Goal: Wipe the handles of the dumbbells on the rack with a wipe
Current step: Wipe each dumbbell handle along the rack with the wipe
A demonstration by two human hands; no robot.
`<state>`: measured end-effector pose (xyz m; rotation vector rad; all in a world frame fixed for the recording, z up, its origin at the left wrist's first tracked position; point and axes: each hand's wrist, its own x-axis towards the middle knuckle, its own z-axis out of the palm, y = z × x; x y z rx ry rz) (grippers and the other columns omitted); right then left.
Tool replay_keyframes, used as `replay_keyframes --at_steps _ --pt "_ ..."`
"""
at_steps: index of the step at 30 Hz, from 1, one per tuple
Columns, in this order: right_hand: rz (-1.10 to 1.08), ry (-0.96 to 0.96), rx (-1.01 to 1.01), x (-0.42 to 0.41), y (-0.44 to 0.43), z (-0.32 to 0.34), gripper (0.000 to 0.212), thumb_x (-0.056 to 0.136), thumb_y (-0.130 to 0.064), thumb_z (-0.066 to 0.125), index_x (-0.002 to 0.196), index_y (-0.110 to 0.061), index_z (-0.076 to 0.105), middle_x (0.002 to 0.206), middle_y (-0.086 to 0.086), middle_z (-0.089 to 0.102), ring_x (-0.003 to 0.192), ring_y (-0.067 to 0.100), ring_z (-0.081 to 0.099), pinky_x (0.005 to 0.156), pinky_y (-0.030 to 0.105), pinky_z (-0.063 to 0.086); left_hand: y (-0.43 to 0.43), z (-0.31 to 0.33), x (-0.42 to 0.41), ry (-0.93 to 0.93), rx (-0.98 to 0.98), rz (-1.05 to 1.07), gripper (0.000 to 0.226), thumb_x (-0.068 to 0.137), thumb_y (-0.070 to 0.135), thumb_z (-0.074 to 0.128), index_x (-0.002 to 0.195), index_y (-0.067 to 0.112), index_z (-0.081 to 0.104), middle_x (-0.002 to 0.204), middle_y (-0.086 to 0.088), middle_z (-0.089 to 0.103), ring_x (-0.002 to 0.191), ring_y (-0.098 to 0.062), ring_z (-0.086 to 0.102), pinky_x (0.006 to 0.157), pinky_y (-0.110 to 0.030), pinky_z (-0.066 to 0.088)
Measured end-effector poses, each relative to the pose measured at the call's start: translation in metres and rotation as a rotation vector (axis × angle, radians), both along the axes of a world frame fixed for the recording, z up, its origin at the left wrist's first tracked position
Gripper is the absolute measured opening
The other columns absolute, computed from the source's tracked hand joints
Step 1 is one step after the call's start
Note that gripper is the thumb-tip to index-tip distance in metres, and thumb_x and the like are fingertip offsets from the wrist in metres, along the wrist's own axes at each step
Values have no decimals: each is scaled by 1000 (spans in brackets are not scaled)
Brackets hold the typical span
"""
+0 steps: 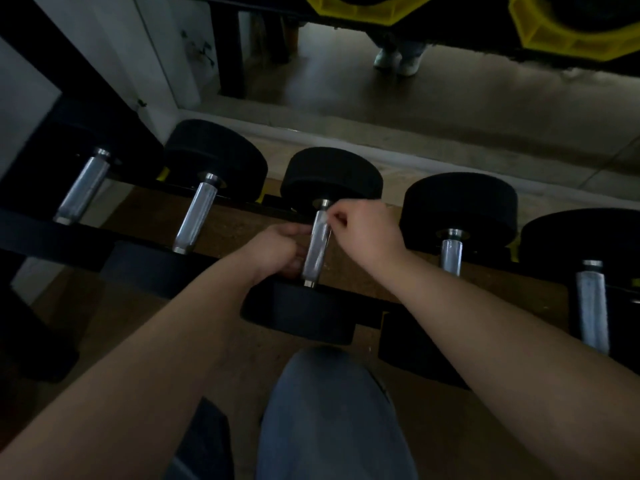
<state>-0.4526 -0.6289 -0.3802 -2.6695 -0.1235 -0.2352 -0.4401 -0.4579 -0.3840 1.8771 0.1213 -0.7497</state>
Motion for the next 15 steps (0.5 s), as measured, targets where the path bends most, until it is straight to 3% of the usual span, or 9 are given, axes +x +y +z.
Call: replay_keyframes --at_steps 2,4,7,9,13,15 --pt "-25 3 41 0 -1 -4 13 96 -30 61 99 -29 74 89 -7 72 76 11 67 70 35 60 0 0 0 -7 12 -16 50 97 -3 43 135 26 57 100 -14 75 82 -26 72 76 -38 59" --pt "16 67 52 -11 0 -5 11 94 -30 64 93 -27 74 85 -6 72 74 12 67 69 34 60 1 -2 0 -8 13 -20 51 95 -4 42 134 24 58 108 -22 73 98 -42 70 91 -48 55" --pt "177 219 -6 -29 3 -3 8 89 -29 66 88 -27 73 84 -5 71 76 15 68 70 31 58 -2 -2 1 11 -7 26 50 94 -9 41 129 21 61 106 -22 74 106 -42 68 98 -55 53" --pt "186 235 24 -31 6 -1 3 89 -29 67 89 -30 69 85 -6 68 78 14 66 69 26 55 -2 1 0 23 -42 38 49 94 -10 42 130 19 61 104 -19 75 100 -36 72 93 -49 56" --pt "-79 119 128 -18 11 -2 8 96 -32 61 98 -29 68 84 -9 67 72 7 64 65 25 55 3 0 2 16 -53 -11 48 95 -6 45 134 18 59 104 -10 75 87 -19 74 70 -28 57" --pt "-186 66 189 -10 10 -5 10 97 -30 62 100 -28 70 88 -8 71 75 6 66 68 25 57 4 -3 3 6 -56 -32 48 95 -6 45 132 20 60 102 -6 75 81 -14 73 66 -24 55"
